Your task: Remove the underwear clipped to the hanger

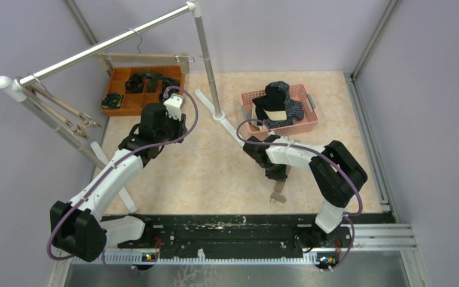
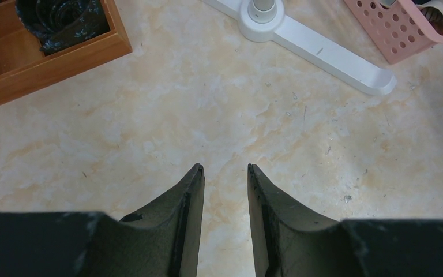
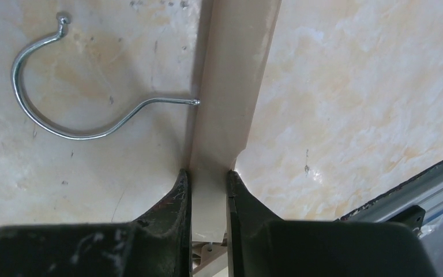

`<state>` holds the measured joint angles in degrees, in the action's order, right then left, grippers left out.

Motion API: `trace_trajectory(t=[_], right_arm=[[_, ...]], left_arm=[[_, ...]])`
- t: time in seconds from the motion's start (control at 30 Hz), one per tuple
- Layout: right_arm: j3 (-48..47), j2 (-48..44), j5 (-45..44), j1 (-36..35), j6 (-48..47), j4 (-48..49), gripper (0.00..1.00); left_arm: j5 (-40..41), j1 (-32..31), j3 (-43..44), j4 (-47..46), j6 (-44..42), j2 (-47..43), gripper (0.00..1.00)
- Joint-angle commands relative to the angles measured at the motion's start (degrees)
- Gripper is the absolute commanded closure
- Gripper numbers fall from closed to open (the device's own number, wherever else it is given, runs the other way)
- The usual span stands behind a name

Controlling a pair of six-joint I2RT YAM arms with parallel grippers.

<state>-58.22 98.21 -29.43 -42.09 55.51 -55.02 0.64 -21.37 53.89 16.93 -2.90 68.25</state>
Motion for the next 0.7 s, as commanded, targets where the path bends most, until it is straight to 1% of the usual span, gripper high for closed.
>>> trace_trajectory(t=[0.0, 0.03, 0.13, 0.27, 0.43, 0.53, 0.57, 0.6, 0.67], right_arm=[[-2.71, -2.42, 3.84, -3.32, -5.34, -2.59, 1.00], [-3.89, -5.76, 5.95, -3.49, -7.68, -2.23, 1.00], [-7.47, -12.05, 11.47, -3.51, -11.24, -1.06, 1.00], [-14.68, -17.44, 18.38, -2.69, -15.71, -1.32, 1.00], [-23.68, -17.16, 23.03, -0.68, -20.83, -8.53, 1.00], [-24.67, -14.90, 21.33, -0.50, -21.03, -12.38, 1.00], [-24.15, -14.03, 20.49, -0.54, -20.75, -13.05, 0.96], [-23.50, -13.30, 20.17, -0.58, -20.24, -13.23, 0.84], [-21.80, -12.20, 20.03, -1.30, -19.13, -12.45, 0.72]], left_arm=[[0.80, 0.46, 1.04, -2.07, -0.78, 0.31, 0.60], [0.84, 0.53, 0.53, -2.48, -0.73, 0.31, 0.61], [0.71, 0.86, -0.43, -3.22, -0.07, 0.20, 0.60], [-0.08, 1.14, -2.53, -4.38, 1.11, -0.65, 0.61], [-0.37, 1.33, -5.05, -4.54, 2.59, -2.99, 0.62], [0.32, 1.49, -6.24, -4.61, 3.00, -4.93, 0.62], [0.47, 1.50, -6.59, -4.56, 3.11, -5.42, 0.62], [0.57, 1.50, -6.80, -4.49, 3.18, -5.85, 0.62], [0.90, 1.58, -7.23, -3.99, 3.26, -6.62, 0.62]])
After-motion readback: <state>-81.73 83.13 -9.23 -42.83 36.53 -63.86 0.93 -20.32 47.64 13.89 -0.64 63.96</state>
